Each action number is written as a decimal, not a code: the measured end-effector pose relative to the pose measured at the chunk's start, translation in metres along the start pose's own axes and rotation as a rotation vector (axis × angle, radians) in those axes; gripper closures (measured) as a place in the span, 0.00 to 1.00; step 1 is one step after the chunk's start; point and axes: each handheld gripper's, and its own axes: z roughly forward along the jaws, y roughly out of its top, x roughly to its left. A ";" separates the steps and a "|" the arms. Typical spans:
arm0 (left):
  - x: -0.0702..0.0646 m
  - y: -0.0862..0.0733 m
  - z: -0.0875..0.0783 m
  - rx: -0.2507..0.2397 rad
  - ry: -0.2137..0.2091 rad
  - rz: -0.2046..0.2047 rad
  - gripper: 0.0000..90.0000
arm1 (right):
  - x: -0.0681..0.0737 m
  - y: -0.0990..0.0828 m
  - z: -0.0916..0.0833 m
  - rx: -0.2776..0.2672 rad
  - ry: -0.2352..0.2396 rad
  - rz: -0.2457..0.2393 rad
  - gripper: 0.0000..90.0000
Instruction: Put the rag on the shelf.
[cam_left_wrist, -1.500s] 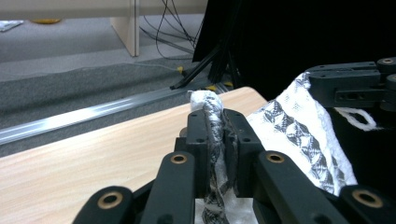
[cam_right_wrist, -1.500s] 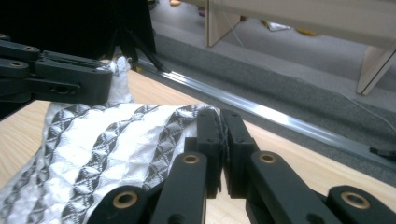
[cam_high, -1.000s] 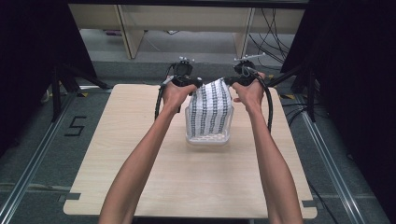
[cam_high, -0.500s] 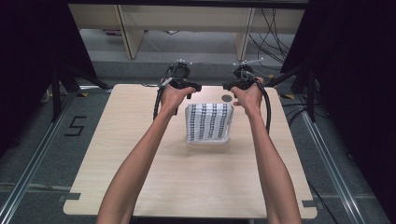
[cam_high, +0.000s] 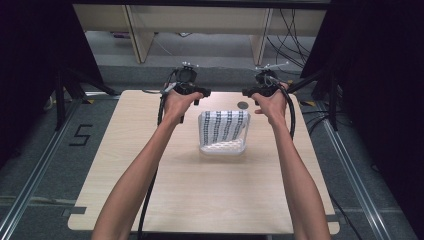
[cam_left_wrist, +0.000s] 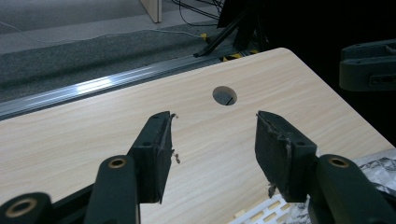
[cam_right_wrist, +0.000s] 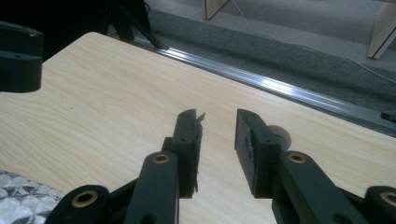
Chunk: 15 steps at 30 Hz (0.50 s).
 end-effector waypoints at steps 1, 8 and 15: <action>0.001 0.000 -0.002 0.004 -0.003 0.003 0.51 | -0.001 0.000 -0.001 0.006 0.006 -0.005 0.78; 0.001 -0.001 -0.012 0.008 -0.012 0.014 0.49 | 0.002 0.001 -0.011 0.006 0.016 -0.014 0.73; 0.005 -0.006 -0.021 0.009 -0.028 0.002 0.47 | 0.005 -0.002 -0.020 0.009 0.019 -0.021 0.69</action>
